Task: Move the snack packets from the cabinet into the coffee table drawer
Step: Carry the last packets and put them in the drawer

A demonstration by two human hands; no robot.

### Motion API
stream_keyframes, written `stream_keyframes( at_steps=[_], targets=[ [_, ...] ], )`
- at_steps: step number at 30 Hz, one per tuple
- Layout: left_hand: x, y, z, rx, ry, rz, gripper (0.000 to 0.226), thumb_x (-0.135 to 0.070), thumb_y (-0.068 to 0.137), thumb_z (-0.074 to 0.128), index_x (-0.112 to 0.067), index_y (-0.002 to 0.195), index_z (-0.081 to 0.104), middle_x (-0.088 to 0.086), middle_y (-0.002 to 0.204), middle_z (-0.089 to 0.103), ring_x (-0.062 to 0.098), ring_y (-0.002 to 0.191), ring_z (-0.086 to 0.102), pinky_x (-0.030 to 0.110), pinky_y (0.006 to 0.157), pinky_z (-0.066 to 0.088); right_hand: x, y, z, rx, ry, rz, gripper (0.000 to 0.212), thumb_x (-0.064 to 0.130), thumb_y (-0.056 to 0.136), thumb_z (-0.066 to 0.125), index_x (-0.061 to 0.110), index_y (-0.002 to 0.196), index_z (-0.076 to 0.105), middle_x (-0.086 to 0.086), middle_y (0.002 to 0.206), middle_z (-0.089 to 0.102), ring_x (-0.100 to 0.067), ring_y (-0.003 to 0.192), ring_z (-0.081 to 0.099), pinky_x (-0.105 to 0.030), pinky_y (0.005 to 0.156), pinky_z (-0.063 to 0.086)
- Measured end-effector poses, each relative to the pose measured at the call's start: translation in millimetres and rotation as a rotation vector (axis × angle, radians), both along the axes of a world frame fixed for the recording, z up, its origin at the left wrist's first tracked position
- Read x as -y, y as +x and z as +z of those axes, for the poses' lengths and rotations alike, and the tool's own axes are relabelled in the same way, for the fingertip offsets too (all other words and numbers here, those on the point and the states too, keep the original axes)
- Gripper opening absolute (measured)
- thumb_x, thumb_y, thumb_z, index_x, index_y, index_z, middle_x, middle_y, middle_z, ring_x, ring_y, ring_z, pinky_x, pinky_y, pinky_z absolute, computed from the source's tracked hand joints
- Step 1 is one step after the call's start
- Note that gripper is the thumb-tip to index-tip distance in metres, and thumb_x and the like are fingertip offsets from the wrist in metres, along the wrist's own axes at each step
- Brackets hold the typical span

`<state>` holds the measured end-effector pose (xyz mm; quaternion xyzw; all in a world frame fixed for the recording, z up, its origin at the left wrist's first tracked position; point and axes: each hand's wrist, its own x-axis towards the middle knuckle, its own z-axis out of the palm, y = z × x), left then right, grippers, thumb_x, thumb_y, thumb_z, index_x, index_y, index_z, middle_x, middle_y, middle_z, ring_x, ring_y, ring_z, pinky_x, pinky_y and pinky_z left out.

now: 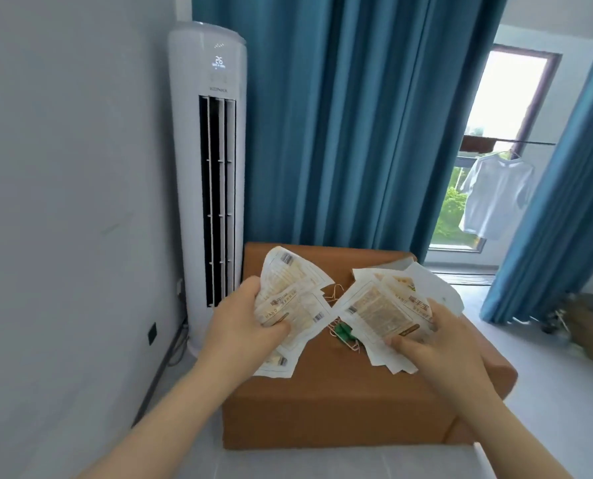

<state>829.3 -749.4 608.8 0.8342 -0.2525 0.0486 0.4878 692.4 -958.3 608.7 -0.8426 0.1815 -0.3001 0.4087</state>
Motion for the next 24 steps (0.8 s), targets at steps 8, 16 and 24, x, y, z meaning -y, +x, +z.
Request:
stream_keyframes(
  at_steps=[8, 16, 24],
  targets=[
    [118.2, 31.0, -69.1, -0.125, 0.078, -0.186, 0.031, -0.019, 0.072, 0.073, -0.032, 0.092, 0.053, -0.017, 0.092, 0.064, 0.001, 0.084, 0.062, 0.032, 0.066, 0.058, 78.4, -4.2, -65.9, -0.119, 0.137, -0.194, 0.043, 0.007, 0.073, 0.076, 0.032, 0.103, 0.059, 0.011, 0.103, 0.066, -0.011, 0.096, 0.063, -0.029, 0.076, 0.056],
    [236.9, 34.7, -127.4, -0.240, 0.237, -0.284, 0.027, -0.021, 0.071, 0.074, -0.022, 0.089, 0.054, -0.015, 0.088, 0.064, 0.001, 0.078, 0.060, 0.035, 0.065, 0.057, 164.2, -20.0, -133.6, -0.245, 0.246, -0.375, 0.040, 0.008, 0.071, 0.075, 0.041, 0.089, 0.059, 0.013, 0.093, 0.066, -0.002, 0.086, 0.062, -0.013, 0.065, 0.045],
    [327.6, 67.9, -156.1, -0.321, 0.309, -0.375, 0.025, -0.018, 0.069, 0.074, -0.020, 0.087, 0.056, -0.009, 0.081, 0.066, 0.009, 0.074, 0.063, 0.042, 0.067, 0.055, 240.0, -11.7, -163.8, -0.349, 0.344, -0.554, 0.030, 0.007, 0.069, 0.074, 0.029, 0.087, 0.063, 0.009, 0.083, 0.069, -0.002, 0.075, 0.063, -0.027, 0.064, 0.051]
  ],
)
